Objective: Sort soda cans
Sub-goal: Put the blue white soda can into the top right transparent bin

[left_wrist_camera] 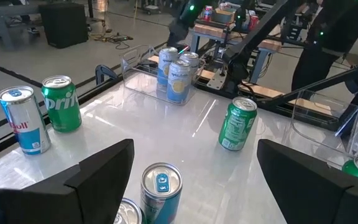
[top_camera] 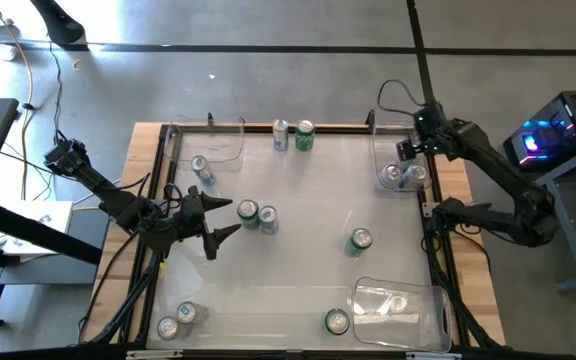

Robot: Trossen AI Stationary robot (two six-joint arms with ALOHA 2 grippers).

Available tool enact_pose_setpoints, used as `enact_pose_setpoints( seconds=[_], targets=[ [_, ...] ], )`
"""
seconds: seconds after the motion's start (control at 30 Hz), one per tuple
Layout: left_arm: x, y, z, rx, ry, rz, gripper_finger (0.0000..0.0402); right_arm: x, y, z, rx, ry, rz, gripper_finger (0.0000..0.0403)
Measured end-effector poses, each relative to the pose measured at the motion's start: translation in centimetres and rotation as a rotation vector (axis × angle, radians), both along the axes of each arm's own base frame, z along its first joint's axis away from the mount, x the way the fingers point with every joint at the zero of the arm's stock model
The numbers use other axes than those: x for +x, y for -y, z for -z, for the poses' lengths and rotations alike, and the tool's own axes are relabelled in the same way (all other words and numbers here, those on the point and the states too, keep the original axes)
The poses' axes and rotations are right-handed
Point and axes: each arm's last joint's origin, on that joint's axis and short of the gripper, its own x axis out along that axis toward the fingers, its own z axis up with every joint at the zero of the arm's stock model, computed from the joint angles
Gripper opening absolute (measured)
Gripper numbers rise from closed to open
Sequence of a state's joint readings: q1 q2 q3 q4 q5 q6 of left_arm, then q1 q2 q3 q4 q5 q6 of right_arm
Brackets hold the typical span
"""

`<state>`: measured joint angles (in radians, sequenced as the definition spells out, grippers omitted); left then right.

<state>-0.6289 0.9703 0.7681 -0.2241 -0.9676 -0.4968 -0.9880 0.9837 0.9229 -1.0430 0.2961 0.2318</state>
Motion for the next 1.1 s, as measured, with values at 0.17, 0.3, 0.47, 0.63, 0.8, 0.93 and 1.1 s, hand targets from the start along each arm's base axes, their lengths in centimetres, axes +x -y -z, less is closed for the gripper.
enact_pose_setpoints(
  seconds=[0.17,0.3,0.47,0.63,0.8,0.93,1.1],
  targets=[
    [0.0,0.0,0.0,-0.001,0.000,0.001,0.0334,-0.1,-3.0,-3.8,-0.187,0.123,-0.128,0.0342],
    [0.1,0.0,0.0,0.000,-0.008,0.016,0.0334,-0.4,-6.1,-5.4,-0.321,0.309,-0.228,0.0342],
    [0.5,-0.8,-0.1,-0.033,0.013,-0.032,0.0334,0.3,-8.8,-4.4,-0.380,0.587,-0.400,0.0342],
    [1.4,-1.9,-1.2,-0.007,0.018,0.024,0.0335,3.7,-10.4,-0.9,-0.419,0.820,-0.607,0.0342],
    [3.0,-0.3,-5.9,0.152,0.028,0.229,0.0322,6.9,-12.5,1.0,-0.489,1.076,-0.778,0.0342],
    [4.7,2.0,-8.8,0.247,-0.210,0.251,0.0313,9.0,-14.5,1.5,-0.551,1.156,-0.883,0.0342],
    [6.6,5.0,-9.8,0.080,-0.595,0.284,0.0312,11.2,-16.3,2.7,-0.589,1.121,-0.921,0.0342]
  ],
)
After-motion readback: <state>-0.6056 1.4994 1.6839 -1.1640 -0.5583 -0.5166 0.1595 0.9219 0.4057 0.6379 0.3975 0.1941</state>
